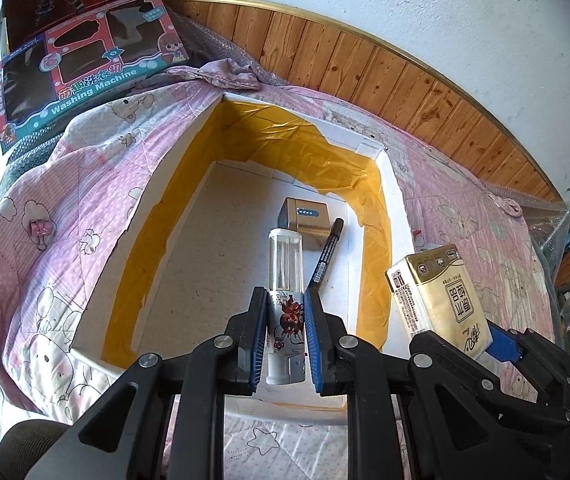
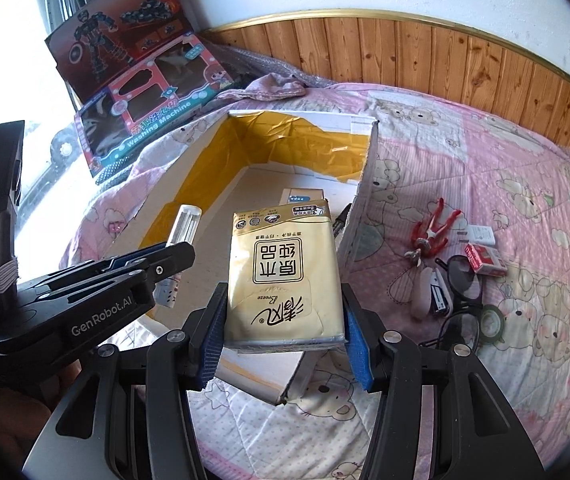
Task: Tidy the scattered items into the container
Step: 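Carry the tissue pack and the floral bottle over the cardboard box, then open the right tool to drop the tissue pack while the left tool releases the bottle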
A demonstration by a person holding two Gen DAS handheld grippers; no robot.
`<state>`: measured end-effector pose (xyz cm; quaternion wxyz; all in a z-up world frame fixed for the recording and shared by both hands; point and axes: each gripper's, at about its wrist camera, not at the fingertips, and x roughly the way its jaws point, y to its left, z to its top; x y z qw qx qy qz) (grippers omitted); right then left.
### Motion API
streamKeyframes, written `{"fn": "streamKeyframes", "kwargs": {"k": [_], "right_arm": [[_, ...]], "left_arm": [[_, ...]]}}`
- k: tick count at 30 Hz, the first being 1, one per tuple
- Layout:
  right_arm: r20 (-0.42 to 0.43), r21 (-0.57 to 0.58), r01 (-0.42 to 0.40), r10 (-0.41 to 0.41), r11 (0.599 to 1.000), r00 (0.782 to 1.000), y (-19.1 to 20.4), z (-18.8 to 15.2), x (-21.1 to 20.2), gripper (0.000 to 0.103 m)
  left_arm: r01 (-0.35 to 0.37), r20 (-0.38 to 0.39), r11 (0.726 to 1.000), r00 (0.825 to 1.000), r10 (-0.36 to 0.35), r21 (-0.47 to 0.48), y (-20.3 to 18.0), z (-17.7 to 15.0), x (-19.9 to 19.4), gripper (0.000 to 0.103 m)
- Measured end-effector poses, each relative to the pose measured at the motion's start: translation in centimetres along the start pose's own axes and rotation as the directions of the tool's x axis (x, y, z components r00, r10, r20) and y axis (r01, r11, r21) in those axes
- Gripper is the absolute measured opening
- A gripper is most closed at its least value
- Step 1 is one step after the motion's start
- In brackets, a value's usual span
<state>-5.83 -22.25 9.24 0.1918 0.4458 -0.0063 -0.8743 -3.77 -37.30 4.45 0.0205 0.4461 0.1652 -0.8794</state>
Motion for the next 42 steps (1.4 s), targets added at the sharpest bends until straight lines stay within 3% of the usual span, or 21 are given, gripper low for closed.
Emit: {"fn": "streamKeyframes", "kwargs": {"k": [24,38,41,42], "right_arm": [[-0.105,-0.077,-0.012,0.004,0.997,0.994,1.9,1.3,6.1,0.055],[-0.143,-0.127,-0.01,-0.008,0.992,0.99,2.9,1.9,7.9,0.057],[-0.14,-0.12,-0.002,-0.015,0.993,0.99,2.8,1.8,7.8,0.057],[-0.138,-0.114,-0.003,-0.013,0.994,0.99,2.7,1.8,7.7,0.057]], "left_arm": [[-0.03,-0.124,0.998,0.992,0.023,-0.051,3.4,2.8,5.4,0.019],[-0.052,-0.163,0.999,0.985,0.048,-0.016,3.7,4.3,7.5,0.02],[-0.057,-0.175,0.998,0.983,0.052,-0.023,3.8,4.1,7.6,0.038],[-0.066,-0.163,0.997,0.985,0.061,-0.025,3.8,4.1,7.4,0.051]]}}
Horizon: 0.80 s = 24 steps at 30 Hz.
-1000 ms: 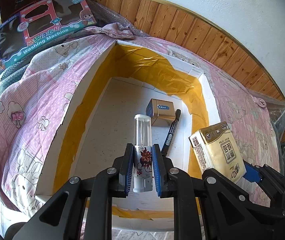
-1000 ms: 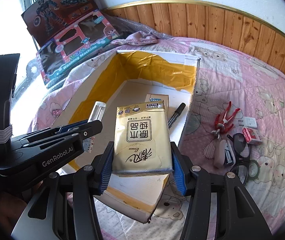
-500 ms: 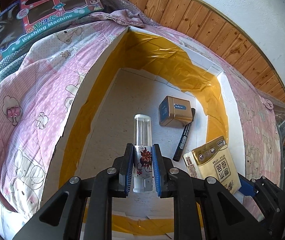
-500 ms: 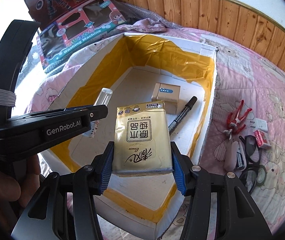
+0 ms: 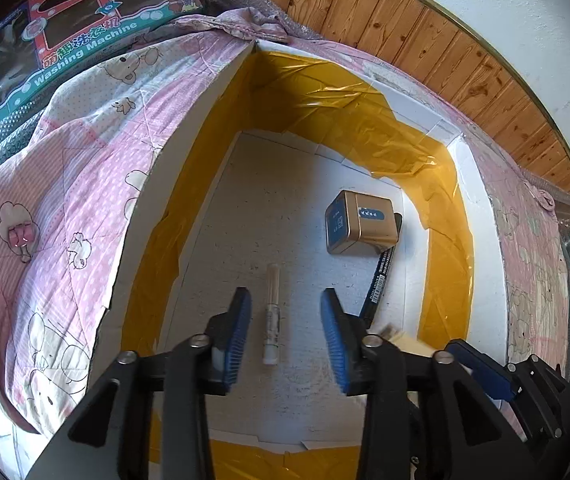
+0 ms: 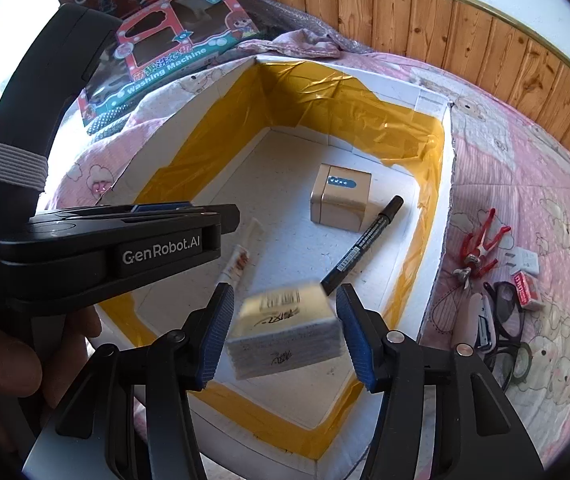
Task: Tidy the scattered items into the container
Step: 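Open the right tool to drop the tissue pack while the left tool releases the bottle, then move both open tools back toward the glasses and remaining items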
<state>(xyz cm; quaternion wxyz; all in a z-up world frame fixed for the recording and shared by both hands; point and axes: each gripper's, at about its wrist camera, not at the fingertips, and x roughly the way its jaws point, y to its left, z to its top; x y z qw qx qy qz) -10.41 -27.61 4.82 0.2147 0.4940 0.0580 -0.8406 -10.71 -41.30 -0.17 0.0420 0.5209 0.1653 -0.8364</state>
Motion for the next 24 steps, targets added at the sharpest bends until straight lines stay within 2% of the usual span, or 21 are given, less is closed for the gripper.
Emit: {"fn": "streamKeyframes", "kwargs": {"k": [1,13,21,24], "right_arm": [[0.003,0.005,-0.003,0.003,1.0,1.0,-0.1,-0.1,-0.2,0.056],[0.091,0.067,-0.058,0.052,0.996,0.994,-0.9,-1.9,-4.8,0.055],[0.126,0.103,-0.09,0.077,0.991,0.989,-1.5,-5.1,-7.3,0.055],[0.124,0.122,-0.092,0.077,0.988,0.989,-2.0,-6.3,-7.7,0.055]], "left_arm": [[-0.004,0.016,1.0,1.0,0.004,-0.003,0.0,0.0,-0.3,0.059],[0.028,0.068,0.998,0.997,-0.024,-0.059,0.6,-1.6,-3.6,0.06],[-0.024,0.142,1.0,0.99,0.025,-0.01,-0.9,-4.9,-7.2,0.06],[-0.024,0.148,1.0,0.989,0.022,0.017,-1.9,-6.4,-7.9,0.06]]}}
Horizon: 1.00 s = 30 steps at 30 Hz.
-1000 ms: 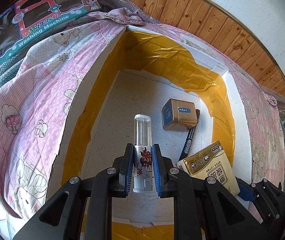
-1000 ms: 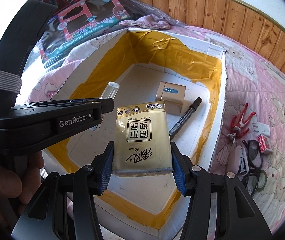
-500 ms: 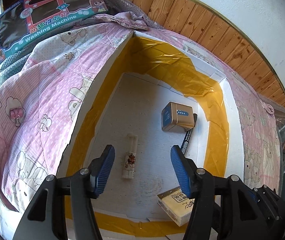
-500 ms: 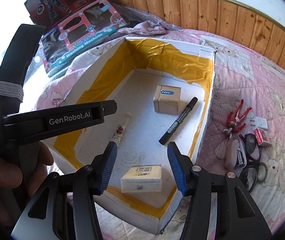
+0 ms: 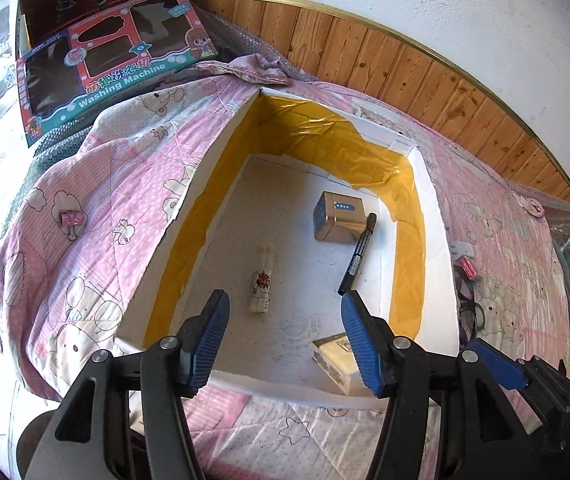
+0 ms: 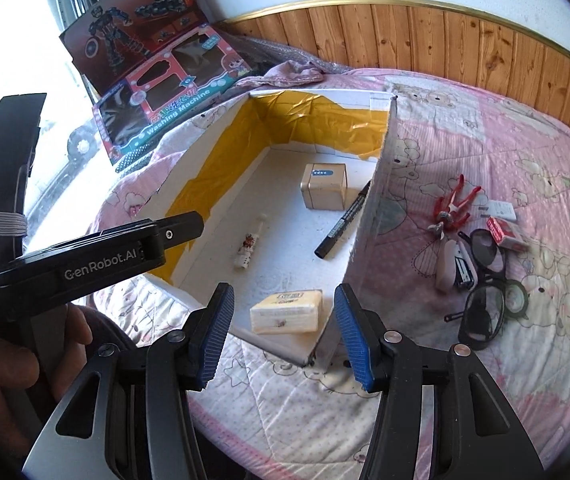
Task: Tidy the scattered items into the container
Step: 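Move both open tools back toward the glasses and remaining items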
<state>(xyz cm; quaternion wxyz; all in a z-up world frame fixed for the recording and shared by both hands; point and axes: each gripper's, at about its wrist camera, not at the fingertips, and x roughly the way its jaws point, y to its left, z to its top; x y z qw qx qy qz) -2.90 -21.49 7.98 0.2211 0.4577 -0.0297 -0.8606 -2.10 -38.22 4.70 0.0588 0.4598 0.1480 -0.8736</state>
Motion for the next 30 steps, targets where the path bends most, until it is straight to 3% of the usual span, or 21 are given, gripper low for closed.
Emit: {"fn": "streamKeyframes", "kwargs": {"k": [13,30], "right_arm": [[0.024,0.123,0.026,-0.03,0.992,0.999,-5.4,-3.9,-3.5,0.055],[0.034,0.279,0.077,-0.091,0.957,0.995,-13.1,-6.0,-5.4,0.055]], "left_arm": [[0.074,0.07,0.988,0.994,-0.085,0.137,-6.3,-3.7,-3.2,0.06],[0.163,-0.021,0.945,0.986,-0.164,0.285,-15.2,-6.2,-1.8,0.06]]}}
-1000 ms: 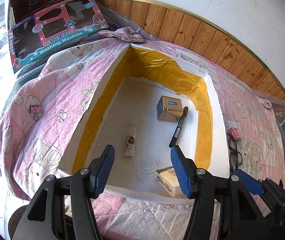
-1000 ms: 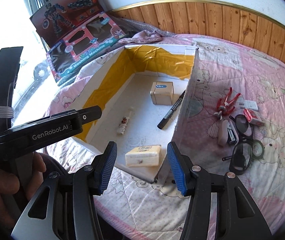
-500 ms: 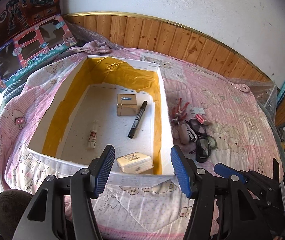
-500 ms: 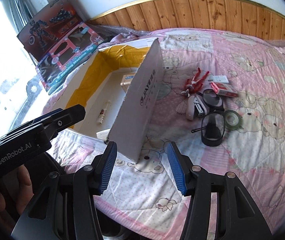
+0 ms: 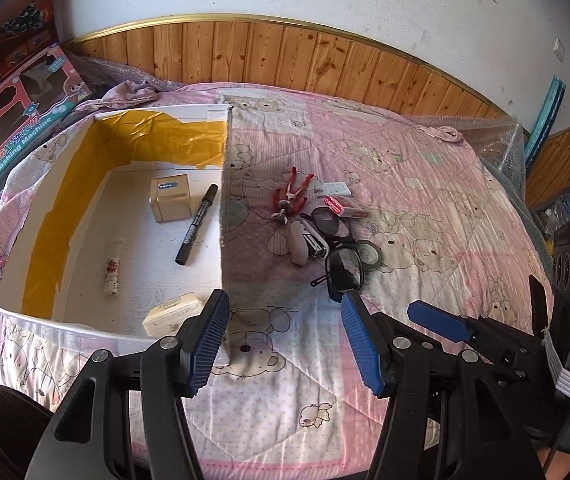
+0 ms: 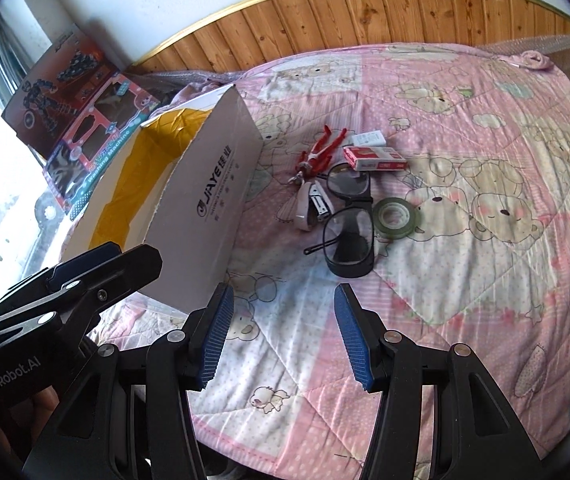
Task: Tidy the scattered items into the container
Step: 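Move both open tools back toward the glasses and remaining items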
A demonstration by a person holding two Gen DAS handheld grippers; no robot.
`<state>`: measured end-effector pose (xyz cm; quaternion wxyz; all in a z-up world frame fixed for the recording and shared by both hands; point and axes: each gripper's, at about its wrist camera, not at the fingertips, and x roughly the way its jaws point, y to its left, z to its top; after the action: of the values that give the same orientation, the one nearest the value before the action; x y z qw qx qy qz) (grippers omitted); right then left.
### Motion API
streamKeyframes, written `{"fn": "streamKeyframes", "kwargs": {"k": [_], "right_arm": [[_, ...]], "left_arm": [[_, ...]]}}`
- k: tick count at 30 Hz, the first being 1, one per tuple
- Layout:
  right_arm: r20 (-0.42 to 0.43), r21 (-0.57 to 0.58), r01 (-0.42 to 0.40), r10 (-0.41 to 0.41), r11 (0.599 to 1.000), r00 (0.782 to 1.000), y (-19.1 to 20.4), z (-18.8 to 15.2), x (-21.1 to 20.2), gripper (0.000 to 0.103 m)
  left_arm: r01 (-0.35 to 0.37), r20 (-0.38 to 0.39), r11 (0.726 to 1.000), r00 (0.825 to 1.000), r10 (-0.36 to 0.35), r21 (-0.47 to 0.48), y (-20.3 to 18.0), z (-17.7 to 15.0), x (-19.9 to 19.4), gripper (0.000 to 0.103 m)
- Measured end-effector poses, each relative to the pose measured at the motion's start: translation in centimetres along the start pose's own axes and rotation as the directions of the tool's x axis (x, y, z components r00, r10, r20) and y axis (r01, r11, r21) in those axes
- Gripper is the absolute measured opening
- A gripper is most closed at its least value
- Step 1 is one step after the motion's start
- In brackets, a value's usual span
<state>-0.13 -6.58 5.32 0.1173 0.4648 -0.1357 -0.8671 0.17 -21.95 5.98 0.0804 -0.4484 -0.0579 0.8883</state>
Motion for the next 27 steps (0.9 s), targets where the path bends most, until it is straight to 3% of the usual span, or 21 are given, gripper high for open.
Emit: {"fn": "streamKeyframes", "kwargs": {"k": [13,27], "right_arm": [[-0.024,0.042,0.038,-0.037,0.998,0.999,-3.3,0.8,2.1,0.055],[-0.077,0.062,0.082,-0.077,0.995,0.994,-5.9,3.7,6.8,0.055]], "left_arm": [[0.044,-0.093,0.999,0.995,-0.041,0.025,-3.4,1.8,5.4,0.06],[0.047,-0.171,0.995,0.983,-0.062,-0.09,-2.4,4.0,12.0,0.06]]}}
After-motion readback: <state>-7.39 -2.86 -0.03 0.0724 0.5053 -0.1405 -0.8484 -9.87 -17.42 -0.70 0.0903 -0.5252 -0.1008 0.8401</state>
